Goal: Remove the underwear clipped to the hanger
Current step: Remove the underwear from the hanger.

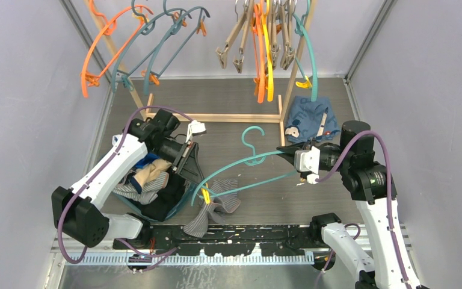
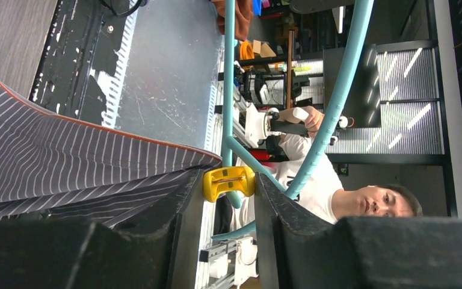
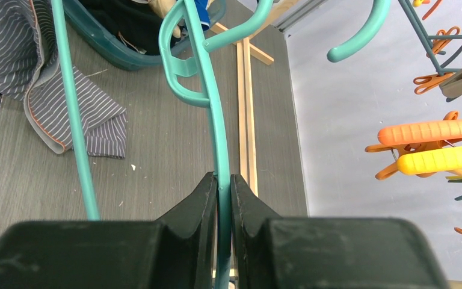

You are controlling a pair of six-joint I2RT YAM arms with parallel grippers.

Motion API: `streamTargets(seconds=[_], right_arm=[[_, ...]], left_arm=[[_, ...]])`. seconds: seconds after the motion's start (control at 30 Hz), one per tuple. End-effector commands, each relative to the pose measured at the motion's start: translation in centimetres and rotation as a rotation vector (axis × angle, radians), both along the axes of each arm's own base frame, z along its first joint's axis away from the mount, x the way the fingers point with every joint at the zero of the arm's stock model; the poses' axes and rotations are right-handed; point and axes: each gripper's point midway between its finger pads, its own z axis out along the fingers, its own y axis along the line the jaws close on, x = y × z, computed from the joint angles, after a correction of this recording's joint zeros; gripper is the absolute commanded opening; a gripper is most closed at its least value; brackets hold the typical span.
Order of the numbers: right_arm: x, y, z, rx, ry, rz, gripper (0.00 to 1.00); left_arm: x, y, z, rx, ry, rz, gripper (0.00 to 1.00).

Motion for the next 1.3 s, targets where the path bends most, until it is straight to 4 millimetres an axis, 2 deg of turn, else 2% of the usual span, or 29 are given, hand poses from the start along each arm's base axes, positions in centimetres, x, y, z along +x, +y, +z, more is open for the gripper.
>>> streamTargets(seconds=[0.0,0.3,0.47,0.77,0.97,1.07,1.27], right_arm=[[1.0,-0.2,1.3,0.001,-0.068,-0.018,0.01],[1.0,-0.2,1.3,-0.004,-0.071,-0.02,0.01],[0.7,0.1,1.5,0.011,-0.057,0.004,0.01],[1.5,-0.2,1.8,-0.006,-0.068,-0.021,0.01],[2.3,-0.2,2.3,-0.025,-0.071,-0.033,0.01],[2.7,-0.1,2.7,-0.02,-0.065,-0.039,0.01],[4.1,0.1,5.2,0.054,-0.042,-0.088,0.01]], left_arm=[[-0.5,-0.1,2.8,-0.079,-0.026,-0.017,0.32],[-0.4,-0.2,2.7,-0.046,-0.077,-0.013,0.16],[0.0,-0.2,2.0,-0.016,-0.121,-0.005,0.0],[0.5,-0.1,1.9,0.031,-0.185,0.003,0.0],[0.8,-0.5,2.6,0.023,-0.228,0.017,0.0],[0.4,-0.4,3.8,-0.008,-0.282,0.021,0.0],[0.8,-0.3,5.7,-0.017,-0.364,-0.002,0.0]])
